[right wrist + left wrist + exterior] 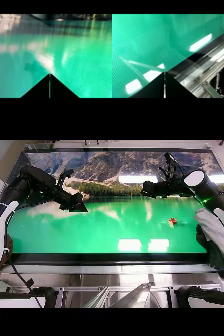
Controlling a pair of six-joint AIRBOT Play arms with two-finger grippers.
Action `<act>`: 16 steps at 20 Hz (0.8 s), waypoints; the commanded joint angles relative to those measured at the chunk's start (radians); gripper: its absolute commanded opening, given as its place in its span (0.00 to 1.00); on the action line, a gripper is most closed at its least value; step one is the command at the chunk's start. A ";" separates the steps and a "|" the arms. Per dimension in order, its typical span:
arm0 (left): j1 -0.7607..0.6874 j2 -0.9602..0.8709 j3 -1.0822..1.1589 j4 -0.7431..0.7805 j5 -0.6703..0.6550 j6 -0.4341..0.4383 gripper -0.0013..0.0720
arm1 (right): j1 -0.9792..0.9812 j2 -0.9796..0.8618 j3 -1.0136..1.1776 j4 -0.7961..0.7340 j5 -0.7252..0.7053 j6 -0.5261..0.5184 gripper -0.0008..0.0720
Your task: Fold the shirts.
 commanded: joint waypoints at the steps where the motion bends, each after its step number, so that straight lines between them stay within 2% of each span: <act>1: 0.000 -0.001 0.001 0.001 0.000 0.000 0.05 | 0.001 -0.001 0.001 0.000 0.000 0.000 0.03; 14: -0.003 -0.001 0.001 -0.006 -0.011 0.000 0.05 | 0.001 0.000 0.001 0.000 0.000 0.000 0.03; 16: -0.003 -0.001 0.001 -0.024 -0.080 0.002 0.05 | 0.001 -0.002 0.001 0.019 -0.005 0.004 0.03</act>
